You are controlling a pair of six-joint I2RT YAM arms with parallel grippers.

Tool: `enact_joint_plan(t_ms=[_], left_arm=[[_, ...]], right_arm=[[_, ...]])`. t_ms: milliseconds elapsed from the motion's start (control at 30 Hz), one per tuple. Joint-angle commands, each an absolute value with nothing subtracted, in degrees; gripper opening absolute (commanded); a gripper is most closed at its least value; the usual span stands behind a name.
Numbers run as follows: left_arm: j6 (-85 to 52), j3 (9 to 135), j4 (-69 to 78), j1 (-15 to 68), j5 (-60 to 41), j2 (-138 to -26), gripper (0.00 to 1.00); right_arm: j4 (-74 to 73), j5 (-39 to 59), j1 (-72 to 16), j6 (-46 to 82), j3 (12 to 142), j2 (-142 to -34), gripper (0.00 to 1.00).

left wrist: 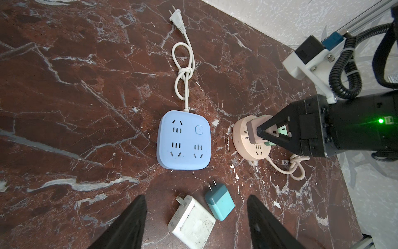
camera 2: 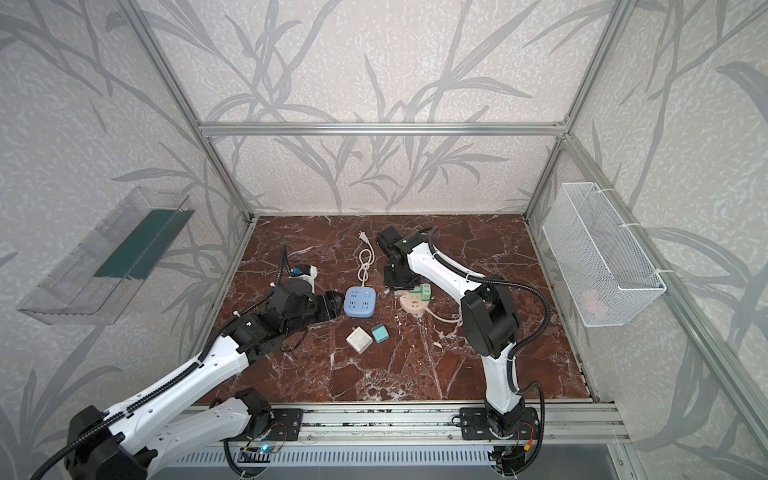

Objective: Insert the plug
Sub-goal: 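Lower the pale pink adapter onto the socket beside the green adapters, then press the pale pink adapter down into the pink strip socket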

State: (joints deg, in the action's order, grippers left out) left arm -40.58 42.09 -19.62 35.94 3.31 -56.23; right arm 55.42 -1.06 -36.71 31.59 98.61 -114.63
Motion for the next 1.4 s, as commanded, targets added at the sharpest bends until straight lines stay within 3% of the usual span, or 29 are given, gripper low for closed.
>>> enact_joint_plan(t_ms=[0,1367], left_arm=[[-40.3,41.3,-19.2,35.9,3.6,-56.0,0.72],[-40.6,40.4,-18.7,35.9,3.4,-56.1,0.72]], right_arm=[[57.4,-2.6,-36.8,30.9,100.5,-115.7,0.00],[58.9,-6.7,-36.7,32.3,99.4,-118.3,0.00]])
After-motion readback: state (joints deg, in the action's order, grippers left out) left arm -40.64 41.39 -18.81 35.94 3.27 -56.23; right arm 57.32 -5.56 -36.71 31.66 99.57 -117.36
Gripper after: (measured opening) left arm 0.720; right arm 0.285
